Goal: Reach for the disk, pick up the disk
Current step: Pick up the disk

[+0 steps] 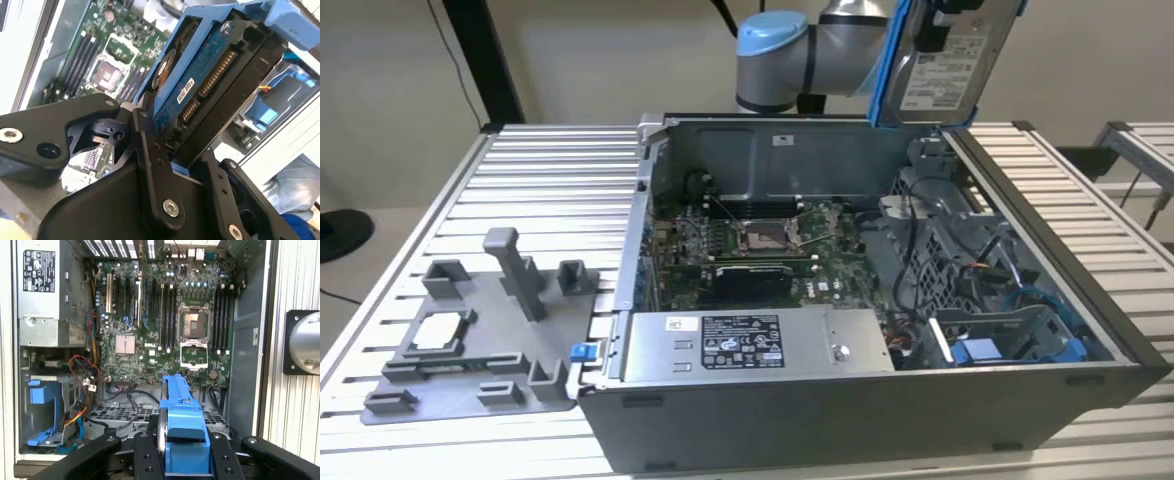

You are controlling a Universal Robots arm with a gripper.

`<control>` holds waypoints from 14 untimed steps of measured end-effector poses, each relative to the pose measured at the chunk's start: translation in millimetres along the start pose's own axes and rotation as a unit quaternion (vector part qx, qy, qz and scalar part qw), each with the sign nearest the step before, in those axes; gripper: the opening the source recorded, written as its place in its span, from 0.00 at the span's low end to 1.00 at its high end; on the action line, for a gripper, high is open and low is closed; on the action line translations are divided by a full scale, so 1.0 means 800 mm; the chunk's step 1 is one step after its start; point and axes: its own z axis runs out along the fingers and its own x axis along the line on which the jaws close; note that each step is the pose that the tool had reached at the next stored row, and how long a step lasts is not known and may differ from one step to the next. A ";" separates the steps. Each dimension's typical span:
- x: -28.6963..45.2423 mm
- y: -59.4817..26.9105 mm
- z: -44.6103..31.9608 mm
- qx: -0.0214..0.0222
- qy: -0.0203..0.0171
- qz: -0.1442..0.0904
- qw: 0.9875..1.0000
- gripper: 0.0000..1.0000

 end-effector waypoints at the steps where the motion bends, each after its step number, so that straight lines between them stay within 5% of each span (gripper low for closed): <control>1: 0.0001 -0.006 0.0000 0.000 0.000 0.000 1.000 0.00; 6: 0.0003 -0.030 0.0000 0.000 0.000 0.000 1.000 0.00; 14: 0.0008 -0.030 -0.0001 0.000 0.000 0.000 1.000 0.00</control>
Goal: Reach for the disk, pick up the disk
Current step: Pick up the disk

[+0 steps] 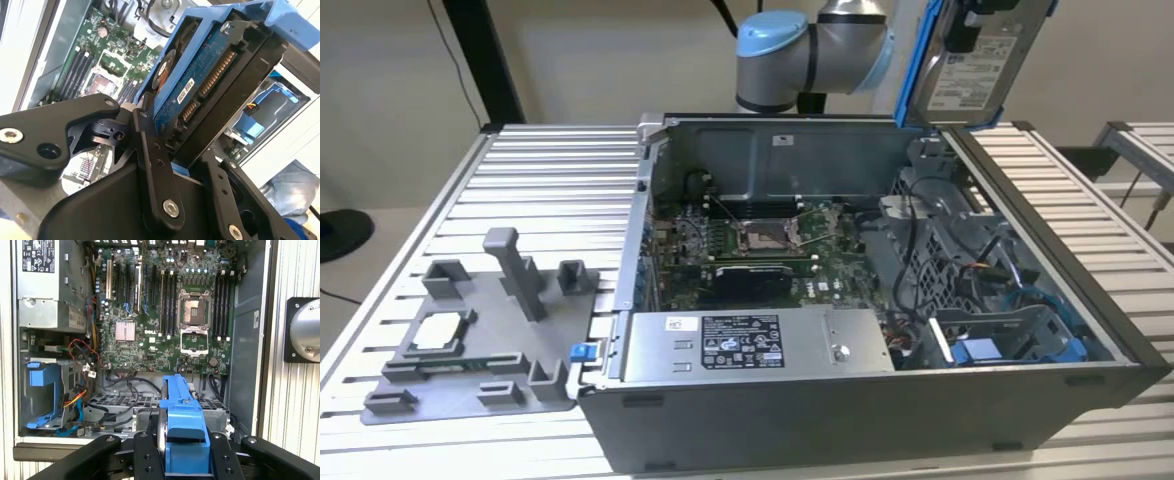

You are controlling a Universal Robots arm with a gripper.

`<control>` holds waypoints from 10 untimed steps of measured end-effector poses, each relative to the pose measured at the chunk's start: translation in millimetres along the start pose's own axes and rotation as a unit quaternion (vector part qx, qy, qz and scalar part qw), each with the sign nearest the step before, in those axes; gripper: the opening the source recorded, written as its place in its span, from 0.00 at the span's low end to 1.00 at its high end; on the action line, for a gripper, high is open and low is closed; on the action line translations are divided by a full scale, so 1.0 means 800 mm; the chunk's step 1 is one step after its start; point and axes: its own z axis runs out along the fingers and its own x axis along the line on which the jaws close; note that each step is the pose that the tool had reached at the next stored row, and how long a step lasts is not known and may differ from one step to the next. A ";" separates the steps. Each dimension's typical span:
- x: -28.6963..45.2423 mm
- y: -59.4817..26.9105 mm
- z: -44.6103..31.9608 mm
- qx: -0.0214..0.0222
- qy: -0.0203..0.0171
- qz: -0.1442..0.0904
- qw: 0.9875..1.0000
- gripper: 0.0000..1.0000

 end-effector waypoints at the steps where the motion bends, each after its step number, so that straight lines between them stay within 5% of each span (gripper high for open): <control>1: 0.0005 0.000 -0.0001 0.000 0.000 0.000 1.000 0.00; 10: 0.0088 0.000 -0.0001 0.000 0.000 0.000 1.000 0.00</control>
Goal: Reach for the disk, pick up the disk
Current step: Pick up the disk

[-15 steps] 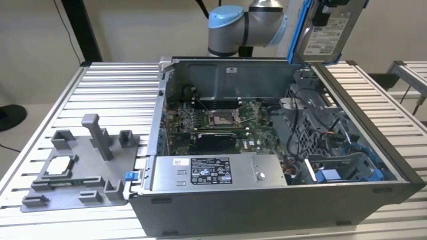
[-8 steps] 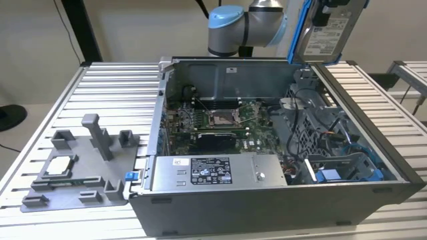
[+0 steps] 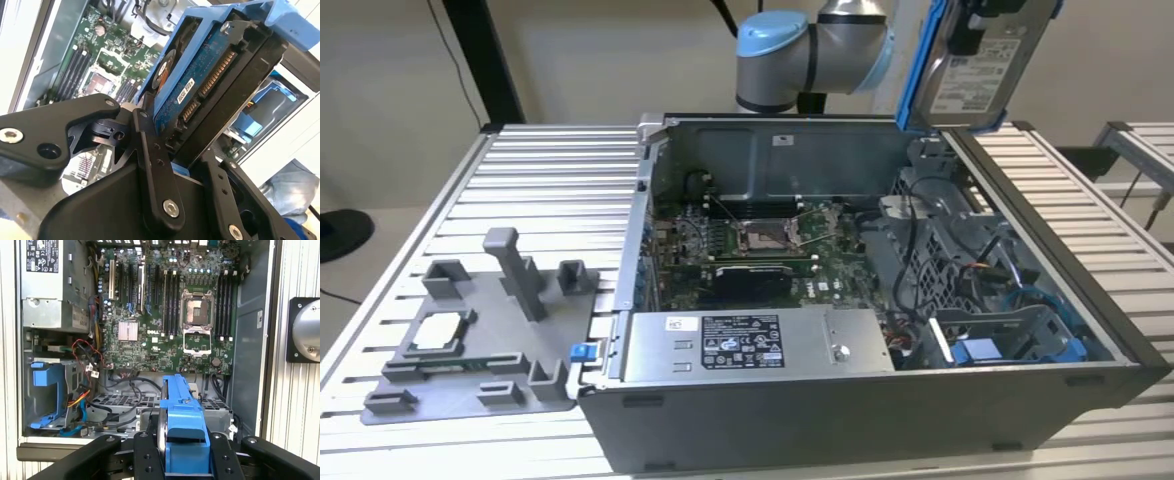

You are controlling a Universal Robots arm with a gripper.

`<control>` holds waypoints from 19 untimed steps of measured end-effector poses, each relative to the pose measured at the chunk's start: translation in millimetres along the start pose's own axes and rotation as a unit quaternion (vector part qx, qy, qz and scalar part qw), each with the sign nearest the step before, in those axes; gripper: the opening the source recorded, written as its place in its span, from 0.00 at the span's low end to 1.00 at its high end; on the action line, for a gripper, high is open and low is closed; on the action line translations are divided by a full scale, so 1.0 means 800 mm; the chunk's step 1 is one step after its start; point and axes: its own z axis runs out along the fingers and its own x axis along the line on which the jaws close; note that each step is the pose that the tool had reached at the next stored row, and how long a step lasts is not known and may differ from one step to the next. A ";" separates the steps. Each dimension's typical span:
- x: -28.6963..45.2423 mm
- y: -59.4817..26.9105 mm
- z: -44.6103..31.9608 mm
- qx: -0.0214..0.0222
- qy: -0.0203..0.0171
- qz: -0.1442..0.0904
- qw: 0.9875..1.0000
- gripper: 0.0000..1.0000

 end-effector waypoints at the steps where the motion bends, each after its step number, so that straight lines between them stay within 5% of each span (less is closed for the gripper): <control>1: 0.0011 0.000 0.0000 0.000 0.000 0.000 1.000 0.00; 19: 0.0249 0.000 -0.0002 0.000 0.000 0.000 1.000 0.00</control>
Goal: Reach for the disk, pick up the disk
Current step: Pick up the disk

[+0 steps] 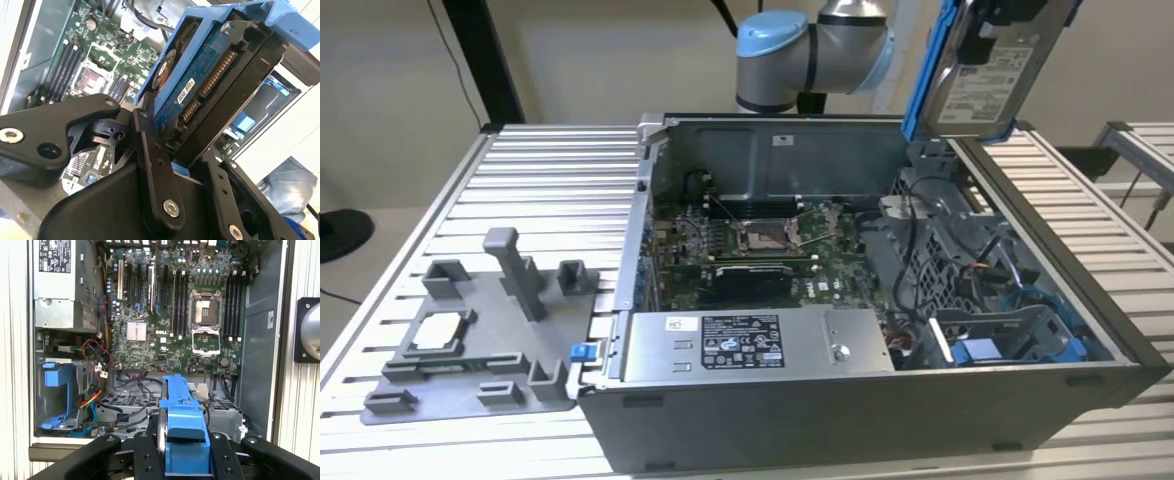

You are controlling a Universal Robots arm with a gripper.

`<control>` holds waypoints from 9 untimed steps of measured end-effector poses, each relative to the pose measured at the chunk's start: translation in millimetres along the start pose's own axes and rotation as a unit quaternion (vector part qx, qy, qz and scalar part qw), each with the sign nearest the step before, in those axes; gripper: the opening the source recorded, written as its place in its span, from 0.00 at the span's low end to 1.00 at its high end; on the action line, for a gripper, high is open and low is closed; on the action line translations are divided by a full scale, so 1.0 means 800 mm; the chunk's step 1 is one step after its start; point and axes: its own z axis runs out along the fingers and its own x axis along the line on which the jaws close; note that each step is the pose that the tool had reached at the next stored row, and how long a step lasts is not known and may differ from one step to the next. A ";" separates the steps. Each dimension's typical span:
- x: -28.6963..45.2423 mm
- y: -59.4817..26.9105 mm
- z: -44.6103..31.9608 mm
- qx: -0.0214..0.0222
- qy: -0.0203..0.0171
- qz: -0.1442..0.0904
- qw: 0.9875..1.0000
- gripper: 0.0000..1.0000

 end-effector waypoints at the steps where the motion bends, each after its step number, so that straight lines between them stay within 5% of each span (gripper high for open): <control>1: 0.0012 0.000 0.0001 0.000 0.000 0.000 1.000 0.00; 9: 0.0109 0.000 0.0002 0.000 0.000 0.000 1.000 0.00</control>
